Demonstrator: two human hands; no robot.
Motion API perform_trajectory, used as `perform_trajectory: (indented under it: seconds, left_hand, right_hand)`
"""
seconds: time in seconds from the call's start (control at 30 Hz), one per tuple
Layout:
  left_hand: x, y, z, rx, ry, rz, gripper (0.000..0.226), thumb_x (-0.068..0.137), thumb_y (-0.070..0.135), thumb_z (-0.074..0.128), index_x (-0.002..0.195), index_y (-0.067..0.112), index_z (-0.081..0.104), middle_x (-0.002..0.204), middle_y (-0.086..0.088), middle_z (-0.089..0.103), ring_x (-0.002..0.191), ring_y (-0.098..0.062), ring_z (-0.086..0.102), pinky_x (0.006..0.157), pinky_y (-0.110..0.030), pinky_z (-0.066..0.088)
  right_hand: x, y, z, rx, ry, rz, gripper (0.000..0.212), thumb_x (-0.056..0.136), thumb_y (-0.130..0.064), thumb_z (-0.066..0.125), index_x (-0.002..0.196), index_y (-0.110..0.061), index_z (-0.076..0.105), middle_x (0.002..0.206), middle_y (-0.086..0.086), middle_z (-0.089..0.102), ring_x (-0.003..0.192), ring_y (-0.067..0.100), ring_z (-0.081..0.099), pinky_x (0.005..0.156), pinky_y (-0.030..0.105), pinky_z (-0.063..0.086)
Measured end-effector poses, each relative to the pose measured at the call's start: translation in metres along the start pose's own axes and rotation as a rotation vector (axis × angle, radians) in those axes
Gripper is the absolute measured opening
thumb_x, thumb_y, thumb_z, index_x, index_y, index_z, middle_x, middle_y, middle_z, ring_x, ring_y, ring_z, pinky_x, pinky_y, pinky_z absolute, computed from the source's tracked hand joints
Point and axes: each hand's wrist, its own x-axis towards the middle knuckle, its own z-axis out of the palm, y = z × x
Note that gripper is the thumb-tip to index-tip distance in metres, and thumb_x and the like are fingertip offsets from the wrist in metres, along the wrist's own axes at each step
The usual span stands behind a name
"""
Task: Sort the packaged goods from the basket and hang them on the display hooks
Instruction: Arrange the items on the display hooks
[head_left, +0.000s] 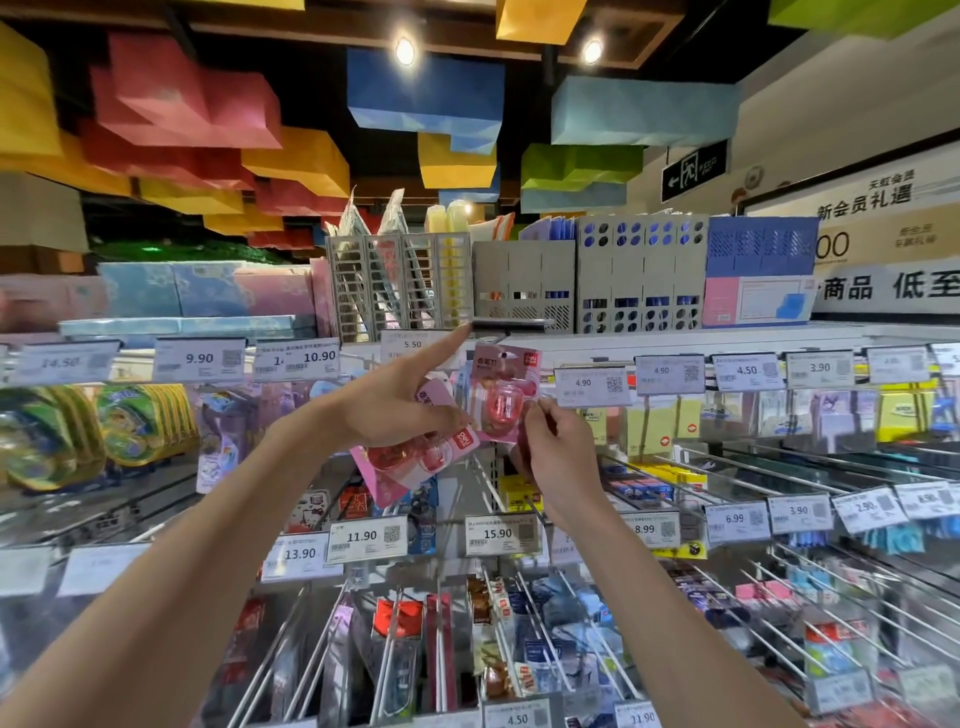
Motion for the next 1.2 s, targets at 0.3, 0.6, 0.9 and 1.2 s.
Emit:
perform_trajectory:
  seconds: [0.3, 0.6, 0.9, 1.2]
  left_hand:
    - [0.0, 0.003, 0.004, 0.003, 0.048, 0.041, 0.094, 0.097, 0.013, 0.07, 0.155, 0.054, 0.008, 0.172, 0.006, 0.011, 0.144, -0.008, 0.032, 0.117, -0.03, 0.032]
    - [0.008, -0.005, 0.015, -0.138, 0.085, -0.005, 0.081, 0.106, 0.013, 0.054, 0.153, 0.064, 0.013, 0.148, 0.008, 0.044, 0.091, -0.031, 0.06, 0.08, -0.055, 0.055]
    - [0.014, 0.0, 0.031, -0.232, 0.131, -0.031, 0.071, 0.111, 0.013, 0.039, 0.158, 0.057, 0.007, 0.159, 0.024, 0.024, 0.111, 0.015, 0.047, 0.1, -0.013, 0.04]
    - [0.014, 0.007, 0.029, -0.23, 0.134, -0.027, 0.077, 0.109, 0.019, 0.05, 0.158, 0.056, 0.004, 0.147, 0.028, 0.025, 0.137, -0.007, 0.042, 0.118, -0.039, 0.035]
  right_hand:
    - [0.019, 0.01, 0.002, -0.003, 0.171, 0.096, 0.033, 0.1, -0.031, 0.065, 0.085, -0.002, 0.066, 0.075, 0.016, 0.067, 0.067, 0.033, 0.063, 0.067, 0.049, 0.056]
    - [-0.001, 0.001, 0.004, -0.219, 0.003, 0.093, 0.056, 0.097, -0.058, 0.057, 0.065, -0.012, 0.049, 0.055, -0.001, 0.05, 0.051, 0.015, 0.049, 0.054, 0.027, 0.039]
    - [-0.05, -0.015, 0.012, 0.031, -0.445, -0.022, 0.012, 0.093, -0.015, 0.076, 0.102, -0.023, 0.074, 0.098, 0.005, 0.077, 0.086, 0.017, 0.071, 0.07, 0.021, 0.053]
    - [-0.035, -0.016, -0.01, 0.298, -0.224, 0.114, 0.009, 0.1, -0.004, 0.06, 0.106, -0.007, 0.065, 0.092, 0.014, 0.071, 0.074, 0.023, 0.066, 0.062, 0.032, 0.048]
